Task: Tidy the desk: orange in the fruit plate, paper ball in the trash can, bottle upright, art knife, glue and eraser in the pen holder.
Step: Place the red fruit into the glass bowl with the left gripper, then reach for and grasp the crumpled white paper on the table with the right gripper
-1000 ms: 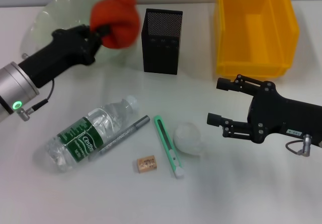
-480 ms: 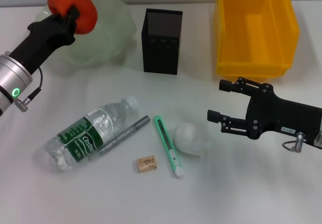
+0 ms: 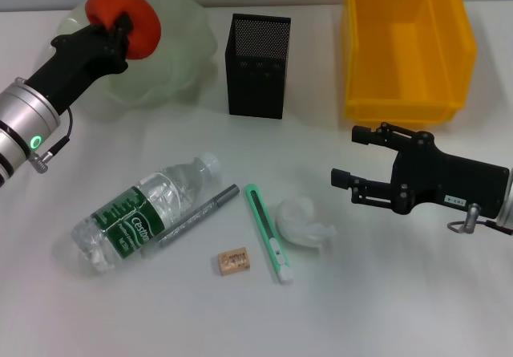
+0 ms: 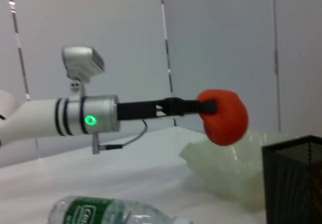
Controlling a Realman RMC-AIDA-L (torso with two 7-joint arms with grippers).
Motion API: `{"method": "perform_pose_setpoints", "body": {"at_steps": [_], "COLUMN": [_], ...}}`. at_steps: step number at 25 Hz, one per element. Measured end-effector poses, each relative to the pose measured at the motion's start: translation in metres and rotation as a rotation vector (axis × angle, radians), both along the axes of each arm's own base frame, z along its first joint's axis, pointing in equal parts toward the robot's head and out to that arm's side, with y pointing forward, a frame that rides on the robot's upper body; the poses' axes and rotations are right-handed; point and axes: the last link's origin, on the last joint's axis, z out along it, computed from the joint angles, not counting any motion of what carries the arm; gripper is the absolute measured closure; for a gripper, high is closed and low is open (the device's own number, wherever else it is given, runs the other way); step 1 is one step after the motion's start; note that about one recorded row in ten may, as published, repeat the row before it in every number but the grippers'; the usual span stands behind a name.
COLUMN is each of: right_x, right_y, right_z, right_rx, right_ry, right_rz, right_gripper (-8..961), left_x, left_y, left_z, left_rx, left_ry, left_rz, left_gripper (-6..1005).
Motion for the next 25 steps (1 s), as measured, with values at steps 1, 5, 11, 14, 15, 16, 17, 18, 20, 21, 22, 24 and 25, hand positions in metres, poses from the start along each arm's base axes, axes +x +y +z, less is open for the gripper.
{"method": "perform_pose_setpoints", "body": {"at_steps": [1, 5, 11, 14, 15, 16, 17, 18, 20, 21, 22, 24, 25], "right_x": [0.0004, 0.0007, 0.0, -0.0004, -0.0005, -0.0005, -0.0006, -0.0006, -0.0005, -0.0004, -0.0004, -0.001, -0.001], "right_y": [0.0009, 0.002, 0.0034, 0.0037, 0.0037, 0.0038, 0.0042, 0.0044, 0.0047, 0.0049, 0.005, 0.0058, 0.0058], "right_z": [-0.0002, -0.0007, -0.0013, -0.0014, -0.0014, -0.0014, -0.0009, -0.0006, -0.0001, 0.0001, 0.0003, 0.0007, 0.0007], "right_rx": [0.001, 0.002, 0.003, 0.003, 0.003, 0.003, 0.006, 0.008, 0.011, 0.013, 0.014, 0.011, 0.011], "right_ry": [-0.004, -0.01, -0.012, -0.012, -0.012, -0.012, -0.01, -0.008, -0.007, -0.006, -0.005, -0.001, -0.001], "right_rz": [-0.004, -0.007, -0.008, -0.007, -0.007, -0.007, -0.008, -0.009, -0.011, -0.012, -0.013, -0.018, -0.018], "right_gripper": [167, 167, 167, 167, 167, 167, 167, 167, 167, 167, 167, 167, 168], "left_x": [0.0003, -0.0004, -0.0004, -0.0013, -0.0019, -0.0017, -0.0015, -0.0013, -0.0006, -0.0002, 0.0015, 0.0033, 0.0057], "left_y": [0.0002, 0.001, 0.0042, 0.0063, 0.0065, 0.0071, 0.0072, 0.0073, 0.0076, 0.0075, 0.0073, 0.0066, 0.0054], "left_z": [-0.0004, -0.0016, -0.0038, -0.0042, -0.0044, -0.0047, -0.0049, -0.0049, -0.0045, -0.0044, -0.0037, -0.0025, -0.0013], "left_rx": [0.002, 0.002, -0.005, -0.005, -0.006, -0.007, -0.008, -0.008, -0.006, -0.006, -0.005, -0.005, -0.007], "left_ry": [0.009, 0.02, 0.028, 0.034, 0.036, 0.038, 0.038, 0.039, 0.036, 0.034, 0.024, 0.011, -0.006], "left_rz": [-0.003, 0.003, 0.02, 0.034, 0.039, 0.04, 0.039, 0.039, 0.036, 0.034, 0.024, 0.012, -0.005], "left_gripper": [905, 901, 894, 837, 818, 798, 779, 760, 722, 703, 603, 463, 423]}}
